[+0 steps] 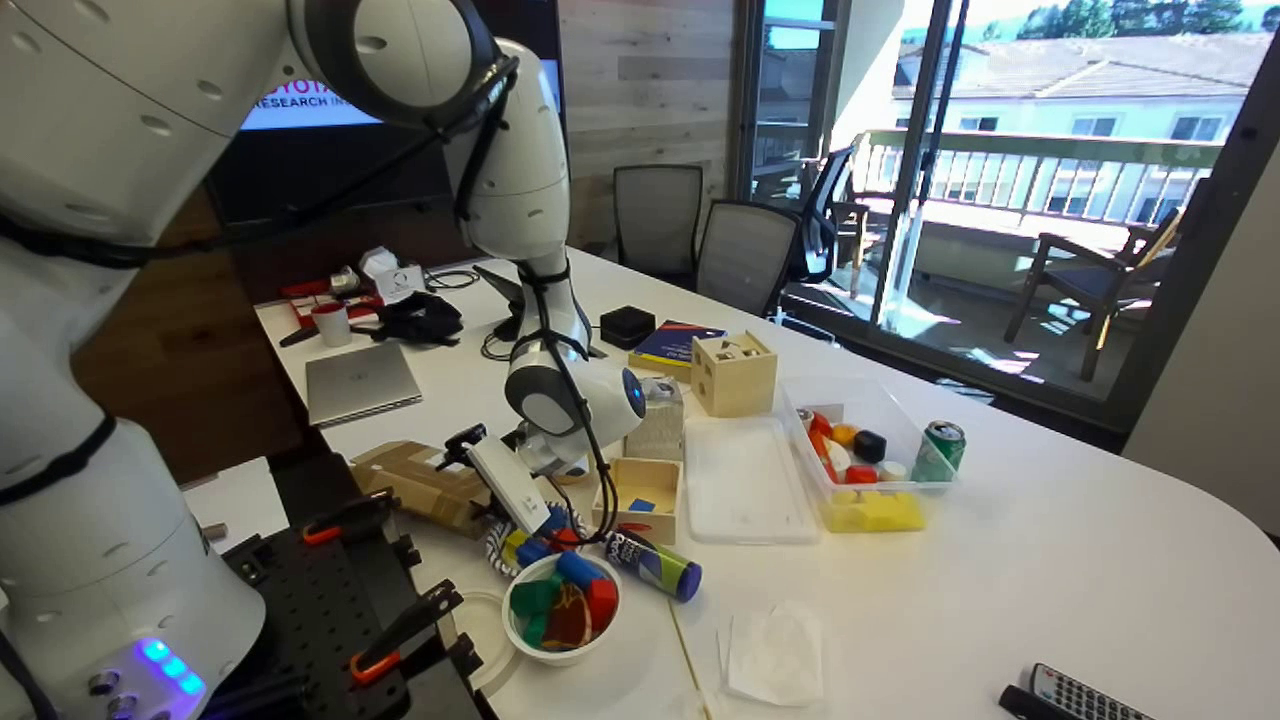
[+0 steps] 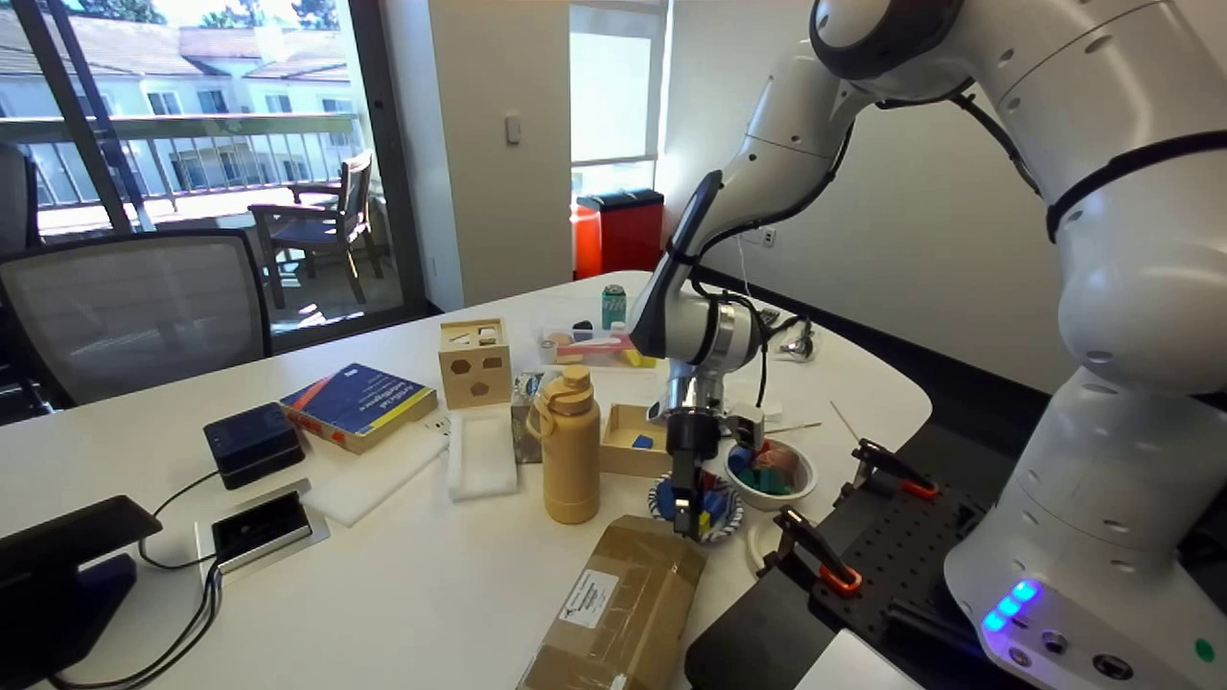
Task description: Open the brown box.
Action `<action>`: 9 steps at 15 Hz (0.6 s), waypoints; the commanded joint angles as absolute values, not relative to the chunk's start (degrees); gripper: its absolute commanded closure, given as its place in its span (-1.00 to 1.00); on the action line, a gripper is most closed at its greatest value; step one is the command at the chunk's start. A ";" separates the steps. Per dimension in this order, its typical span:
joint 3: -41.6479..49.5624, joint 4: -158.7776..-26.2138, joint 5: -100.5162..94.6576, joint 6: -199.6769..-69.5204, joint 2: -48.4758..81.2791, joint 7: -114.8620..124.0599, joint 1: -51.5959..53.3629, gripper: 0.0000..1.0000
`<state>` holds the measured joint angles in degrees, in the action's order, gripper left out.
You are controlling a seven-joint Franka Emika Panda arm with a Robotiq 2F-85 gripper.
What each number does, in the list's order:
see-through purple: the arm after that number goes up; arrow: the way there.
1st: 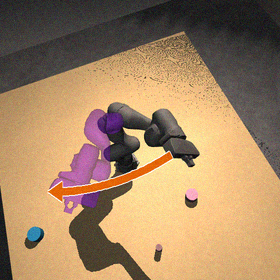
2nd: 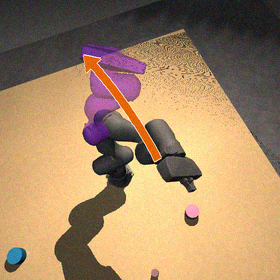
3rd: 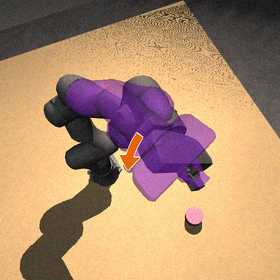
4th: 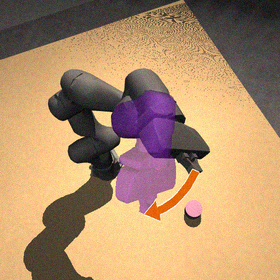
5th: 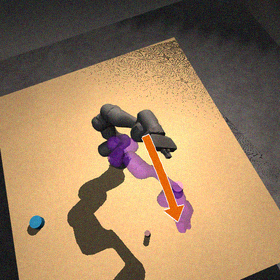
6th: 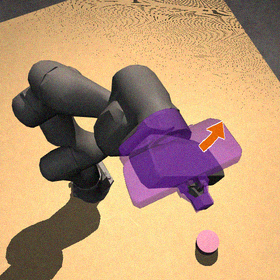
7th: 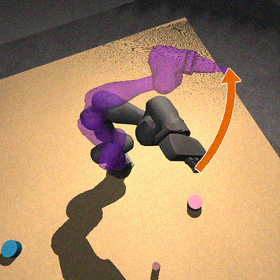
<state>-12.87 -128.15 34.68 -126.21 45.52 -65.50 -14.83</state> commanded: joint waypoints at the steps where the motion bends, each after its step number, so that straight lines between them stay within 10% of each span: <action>1: -13.98 -129.67 37.86 -123.61 43.79 -70.60 -17.90 -1.00; 9: -12.67 -129.57 46.29 -117.32 43.50 -80.71 -18.49 -1.00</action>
